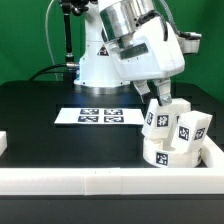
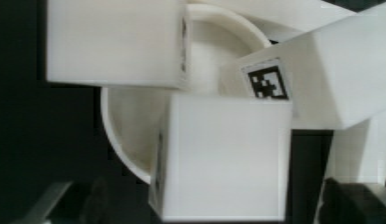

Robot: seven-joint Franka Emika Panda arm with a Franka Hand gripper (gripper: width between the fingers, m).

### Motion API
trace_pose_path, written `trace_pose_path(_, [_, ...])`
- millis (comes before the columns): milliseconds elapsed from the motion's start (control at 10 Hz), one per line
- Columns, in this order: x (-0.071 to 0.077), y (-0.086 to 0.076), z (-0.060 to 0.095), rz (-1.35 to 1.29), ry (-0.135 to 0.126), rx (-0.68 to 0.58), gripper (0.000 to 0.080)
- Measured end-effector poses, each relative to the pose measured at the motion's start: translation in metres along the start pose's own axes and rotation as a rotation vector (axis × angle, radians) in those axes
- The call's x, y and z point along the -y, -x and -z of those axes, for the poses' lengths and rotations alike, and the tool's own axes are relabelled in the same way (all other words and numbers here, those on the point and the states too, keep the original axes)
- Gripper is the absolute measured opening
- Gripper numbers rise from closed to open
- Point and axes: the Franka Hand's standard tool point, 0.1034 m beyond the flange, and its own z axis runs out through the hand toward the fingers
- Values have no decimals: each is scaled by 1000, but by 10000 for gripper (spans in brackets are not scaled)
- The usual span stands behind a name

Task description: Assemble stool

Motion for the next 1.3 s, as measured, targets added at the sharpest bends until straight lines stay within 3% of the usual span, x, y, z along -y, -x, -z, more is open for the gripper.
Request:
trace_pose_path(100, [6,3,6,71,-1,9,635])
trace_pose_path(500, [7,4,7,236,-5,8,649])
trace_pose_path(700, [6,4,6,507,-2,6,649])
trace_pose_path(1000, [9,8,6,869,26,-8,649])
trace_pose_path(1300, [7,5,6,1058,29,-6,649])
